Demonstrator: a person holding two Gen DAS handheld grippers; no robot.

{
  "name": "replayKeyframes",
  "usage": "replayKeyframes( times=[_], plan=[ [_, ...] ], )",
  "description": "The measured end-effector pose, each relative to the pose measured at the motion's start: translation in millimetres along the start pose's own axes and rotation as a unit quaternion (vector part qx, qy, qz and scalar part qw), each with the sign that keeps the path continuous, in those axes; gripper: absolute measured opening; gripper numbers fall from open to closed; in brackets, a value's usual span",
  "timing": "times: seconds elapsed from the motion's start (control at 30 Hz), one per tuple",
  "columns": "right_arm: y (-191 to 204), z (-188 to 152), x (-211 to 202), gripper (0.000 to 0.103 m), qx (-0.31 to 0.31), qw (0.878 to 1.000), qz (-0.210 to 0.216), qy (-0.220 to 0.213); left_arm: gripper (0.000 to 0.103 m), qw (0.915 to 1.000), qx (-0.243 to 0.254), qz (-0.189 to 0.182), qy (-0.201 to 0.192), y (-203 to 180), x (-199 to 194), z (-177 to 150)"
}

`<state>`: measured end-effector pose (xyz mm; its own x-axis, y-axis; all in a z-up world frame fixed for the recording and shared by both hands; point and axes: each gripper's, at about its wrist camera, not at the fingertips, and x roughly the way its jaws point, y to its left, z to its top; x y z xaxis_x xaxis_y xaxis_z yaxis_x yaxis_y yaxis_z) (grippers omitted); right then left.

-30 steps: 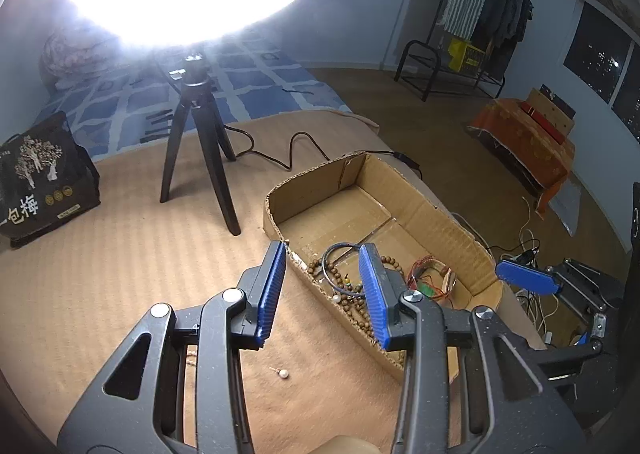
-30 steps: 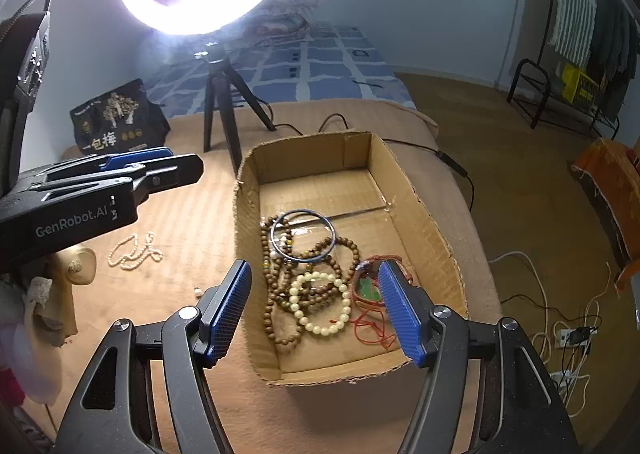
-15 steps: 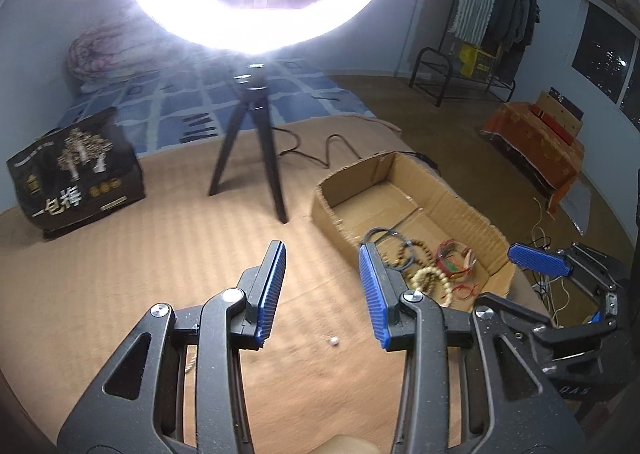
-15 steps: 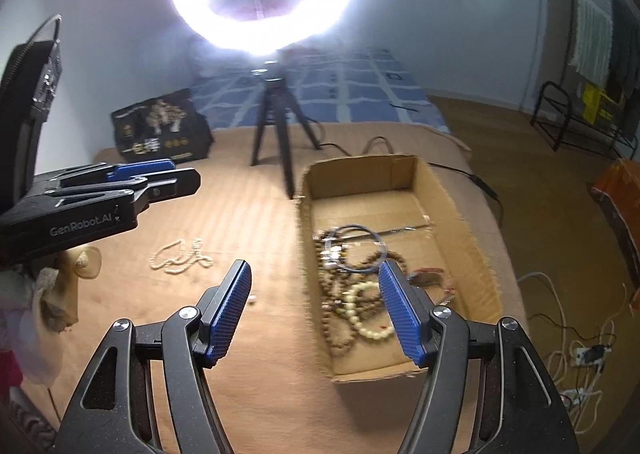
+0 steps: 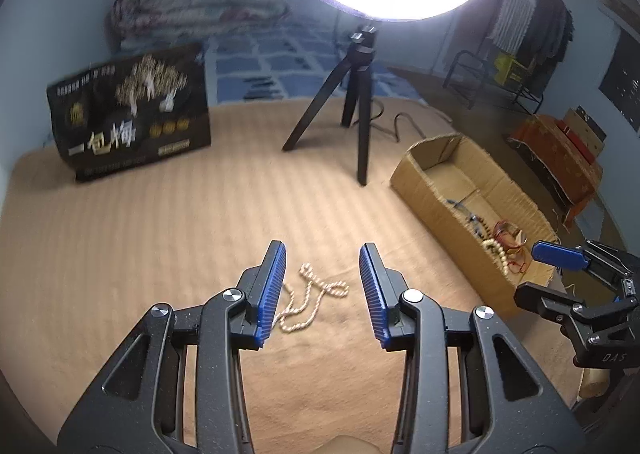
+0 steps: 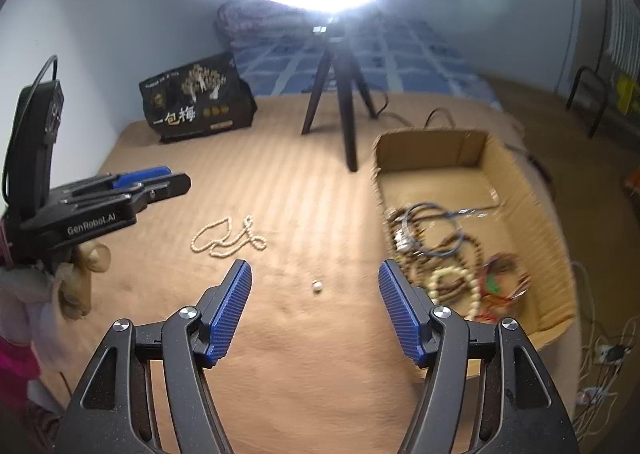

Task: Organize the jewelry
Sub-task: 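Move the left gripper to the pearl necklace while the right gripper reaches the loose pearl earring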

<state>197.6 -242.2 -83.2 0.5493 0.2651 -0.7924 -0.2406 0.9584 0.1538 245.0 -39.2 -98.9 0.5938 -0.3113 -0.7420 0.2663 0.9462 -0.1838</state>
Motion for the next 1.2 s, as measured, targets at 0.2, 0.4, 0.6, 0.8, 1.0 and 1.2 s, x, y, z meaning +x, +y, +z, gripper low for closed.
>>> replayKeyframes(
  times=[0.2, 0.4, 0.6, 0.8, 1.0, 1.2],
  plan=[
    [2, 1, 31, 0.065, 0.021, 0.999, 0.034, 0.037, 0.039, 0.9993, -0.005, -0.009, 0.035, 18, 16, -12],
    [4, -1, 60, 0.047, 0.024, 0.996, 0.04, 0.071, 0.051, 0.9972, -0.035, -0.015, 0.065, 39, 33, -22],
    [2, -3, 80, 0.037, 0.017, 0.995, 0.024, 0.095, 0.052, 0.9952, -0.047, -0.017, 0.084, 45, 50, -29],
    [7, -7, 100, 0.033, 0.003, 0.993, 0.005, 0.114, 0.052, 0.9935, -0.063, -0.019, 0.093, 51, 63, -29],
    [5, -12, 110, 0.033, -0.008, 0.992, -0.017, 0.127, 0.052, 0.9912, -0.085, -0.013, 0.101, 62, 74, -29],
    [6, -13, 117, 0.033, -0.008, 0.991, -0.024, 0.13, 0.052, 0.9884, -0.105, -0.021, 0.107, 68, 86, -29]
  ],
)
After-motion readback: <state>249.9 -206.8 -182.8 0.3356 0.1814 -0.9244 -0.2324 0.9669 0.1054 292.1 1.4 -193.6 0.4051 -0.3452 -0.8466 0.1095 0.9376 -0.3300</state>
